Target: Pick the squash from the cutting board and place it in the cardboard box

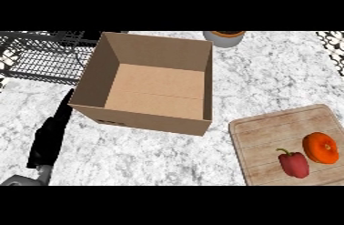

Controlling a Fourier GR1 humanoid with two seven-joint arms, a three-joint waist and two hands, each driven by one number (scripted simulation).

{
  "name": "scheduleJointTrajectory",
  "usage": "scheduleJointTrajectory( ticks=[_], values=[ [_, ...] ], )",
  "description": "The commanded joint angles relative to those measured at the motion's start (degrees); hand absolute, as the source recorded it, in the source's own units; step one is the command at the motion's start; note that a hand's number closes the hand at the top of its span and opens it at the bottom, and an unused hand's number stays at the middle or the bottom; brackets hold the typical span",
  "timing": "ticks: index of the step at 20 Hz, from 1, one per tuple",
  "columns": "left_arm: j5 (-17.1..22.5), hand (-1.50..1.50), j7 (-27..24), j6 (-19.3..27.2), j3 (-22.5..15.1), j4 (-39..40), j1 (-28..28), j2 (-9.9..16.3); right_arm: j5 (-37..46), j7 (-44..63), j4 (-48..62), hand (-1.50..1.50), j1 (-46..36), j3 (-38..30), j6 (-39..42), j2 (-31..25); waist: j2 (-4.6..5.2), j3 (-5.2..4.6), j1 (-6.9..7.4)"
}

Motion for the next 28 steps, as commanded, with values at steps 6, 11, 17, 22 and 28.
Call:
scheduleJointTrajectory(
  ticks=[6, 11, 17, 22, 28],
  values=[
    [-0.49, 0.00, 0.59, -2.00, 2.09, -2.04, 1.89, 0.00, 10.30, 9.05, -10.09, -1.50, 2.48, 8.42, 3.73, -0.50, -0.33, -0.03, -0.84],
    [-4.05, 0.00, 2.97, -0.97, 2.34, -4.08, 3.22, -2.32, 16.83, 10.27, -7.89, -1.50, 3.60, 8.04, 0.28, 4.16, -0.24, 0.02, -0.63],
    [-5.95, 0.00, 1.80, -4.07, 6.22, -0.14, 0.98, -5.20, 21.89, 11.06, -9.17, -1.50, 5.64, 5.30, 0.43, 6.84, -0.21, 0.01, -0.90],
    [-8.31, 0.00, 3.80, -5.56, 7.50, -0.83, 0.29, -6.54, 25.02, 10.20, -8.22, -1.50, 7.00, 3.44, 1.41, 8.26, -0.20, 0.02, -0.95],
    [-12.22, 0.00, 4.01, -5.58, 8.08, -1.57, 1.25, -10.43, 28.07, 10.61, -9.50, -1.50, 6.67, 0.96, 2.81, 11.16, -0.22, 0.01, -0.97]
  ],
)
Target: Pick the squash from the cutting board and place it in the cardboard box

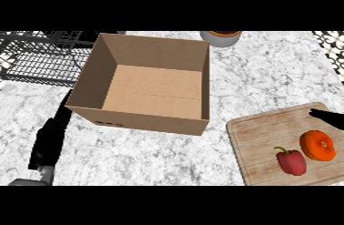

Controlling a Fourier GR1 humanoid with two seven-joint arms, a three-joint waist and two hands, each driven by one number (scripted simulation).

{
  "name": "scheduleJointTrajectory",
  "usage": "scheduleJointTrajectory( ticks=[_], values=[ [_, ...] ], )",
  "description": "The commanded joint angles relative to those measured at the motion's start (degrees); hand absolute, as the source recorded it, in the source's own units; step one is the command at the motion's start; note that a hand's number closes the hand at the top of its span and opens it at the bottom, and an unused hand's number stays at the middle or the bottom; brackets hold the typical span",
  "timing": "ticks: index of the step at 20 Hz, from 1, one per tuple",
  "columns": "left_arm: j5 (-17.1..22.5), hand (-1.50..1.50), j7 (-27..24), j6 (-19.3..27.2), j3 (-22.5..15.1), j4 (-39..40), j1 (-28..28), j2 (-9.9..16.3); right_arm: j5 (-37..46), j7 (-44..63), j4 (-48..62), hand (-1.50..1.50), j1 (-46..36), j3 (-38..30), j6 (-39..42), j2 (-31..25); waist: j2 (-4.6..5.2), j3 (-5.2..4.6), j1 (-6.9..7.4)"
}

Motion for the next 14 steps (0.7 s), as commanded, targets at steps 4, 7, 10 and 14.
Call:
scheduleJointTrajectory(
  ticks=[4, 7, 10, 14],
  values=[
    [-2.32, 0.00, 5.76, -2.20, 2.88, -3.60, -0.75, -1.04, 4.67, -3.98, 2.74, -1.50, 1.02, -2.07, -0.93, 2.50, -0.02, 0.00, -0.01],
    [-4.43, 0.00, 2.29, -2.76, 2.44, -4.01, 2.79, -3.83, 7.03, -4.43, 6.32, -1.50, -3.11, -3.05, -0.29, 4.43, 0.02, -0.01, 0.17],
    [-6.05, 0.00, -1.31, -2.69, 3.11, 0.28, 2.39, -5.38, 8.78, -4.78, 7.58, -1.50, -3.22, -3.28, -1.54, 5.76, 0.05, -0.01, 0.20],
    [-5.80, 0.00, -1.42, -5.11, 5.96, -1.75, 4.12, -4.49, 9.30, -7.11, 6.32, -1.50, -0.40, -5.64, -1.59, 5.45, 0.00, -0.01, 0.11]
  ],
)
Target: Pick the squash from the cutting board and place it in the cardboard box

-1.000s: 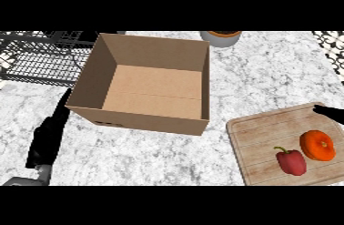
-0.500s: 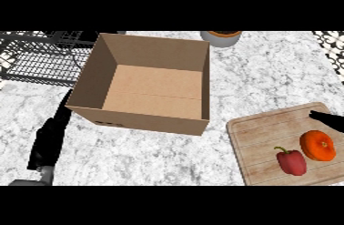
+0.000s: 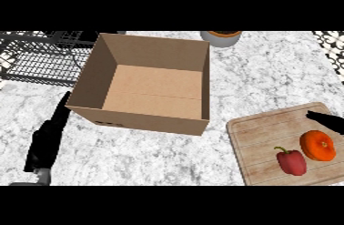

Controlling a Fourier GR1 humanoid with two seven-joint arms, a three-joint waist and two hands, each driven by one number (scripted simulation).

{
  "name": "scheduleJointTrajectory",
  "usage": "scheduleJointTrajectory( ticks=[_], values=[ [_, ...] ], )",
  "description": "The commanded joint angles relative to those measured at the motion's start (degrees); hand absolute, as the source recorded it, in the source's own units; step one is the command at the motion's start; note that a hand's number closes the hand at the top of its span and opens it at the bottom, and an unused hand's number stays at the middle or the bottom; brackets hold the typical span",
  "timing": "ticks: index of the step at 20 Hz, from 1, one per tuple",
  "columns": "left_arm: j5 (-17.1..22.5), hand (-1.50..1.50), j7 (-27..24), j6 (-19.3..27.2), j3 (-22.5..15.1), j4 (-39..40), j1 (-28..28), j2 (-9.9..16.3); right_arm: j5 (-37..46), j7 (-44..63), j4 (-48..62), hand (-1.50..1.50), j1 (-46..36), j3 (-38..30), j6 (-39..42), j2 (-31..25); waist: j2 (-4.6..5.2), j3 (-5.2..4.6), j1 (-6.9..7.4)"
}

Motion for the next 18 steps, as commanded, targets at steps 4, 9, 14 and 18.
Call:
scheduleJointTrajectory(
  ticks=[4, 9, 14, 18],
  values=[
    [-1.07, 0.00, -2.50, -3.42, 3.20, 3.02, -0.99, -1.82, 3.32, 2.64, 0.03, -1.50, -1.06, -0.49, 0.07, 5.76, 0.00, -0.01, -0.01],
    [-4.24, 0.00, 0.12, -1.50, 2.51, 1.23, -2.13, -4.58, 7.53, -6.28, 12.20, -1.50, -6.45, -0.54, -2.86, 2.95, 0.10, 0.03, 0.29],
    [-4.13, 0.00, 2.15, -4.55, 4.76, -4.34, 1.71, -3.06, 9.67, -0.03, 2.98, -1.50, -0.25, 0.43, -2.44, 7.60, -0.04, 0.00, 0.04],
    [-7.71, 0.00, 3.26, -2.89, 2.10, -6.41, 2.37, -6.96, 9.77, -4.80, 6.20, 1.50, -2.32, -1.07, -0.96, 6.22, -0.01, 0.00, 0.07]
  ],
)
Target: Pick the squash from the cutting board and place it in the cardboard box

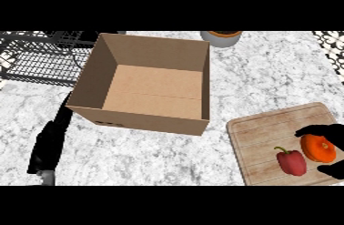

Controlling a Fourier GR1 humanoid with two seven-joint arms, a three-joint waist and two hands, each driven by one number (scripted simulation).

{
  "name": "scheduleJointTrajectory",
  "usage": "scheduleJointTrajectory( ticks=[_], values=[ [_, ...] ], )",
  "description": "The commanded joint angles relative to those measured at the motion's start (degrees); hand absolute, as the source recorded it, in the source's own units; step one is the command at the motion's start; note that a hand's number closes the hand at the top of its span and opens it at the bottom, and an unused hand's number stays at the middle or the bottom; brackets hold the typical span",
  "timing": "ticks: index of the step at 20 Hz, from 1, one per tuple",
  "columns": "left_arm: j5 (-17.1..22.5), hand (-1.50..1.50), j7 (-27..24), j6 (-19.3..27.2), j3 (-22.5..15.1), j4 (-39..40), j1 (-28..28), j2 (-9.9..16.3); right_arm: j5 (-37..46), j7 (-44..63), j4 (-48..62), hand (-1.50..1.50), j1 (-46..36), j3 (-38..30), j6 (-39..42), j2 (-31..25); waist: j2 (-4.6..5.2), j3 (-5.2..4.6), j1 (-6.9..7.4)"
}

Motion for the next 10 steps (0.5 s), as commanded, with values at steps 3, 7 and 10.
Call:
scheduleJointTrajectory(
  ticks=[3, 7, 10],
  values=[
    [-0.60, 0.00, -0.21, 0.07, 1.60, 1.63, -1.75, -0.92, 2.56, -3.07, 1.42, 1.50, 0.06, -2.04, -10.42, 1.12, 0.07, 0.06, -0.14],
    [-2.51, 0.00, -1.13, 0.75, 0.59, 3.49, -2.92, -2.62, 2.67, -2.65, 0.93, 1.50, -1.99, -3.62, -12.71, 2.03, 0.06, 0.04, -0.16],
    [1.59, 0.00, -3.59, -4.16, 4.92, 5.20, -2.52, 1.43, 4.57, -4.48, 5.22, 1.50, -6.61, -1.84, -17.15, 4.75, 0.19, 0.06, 0.34]
  ],
)
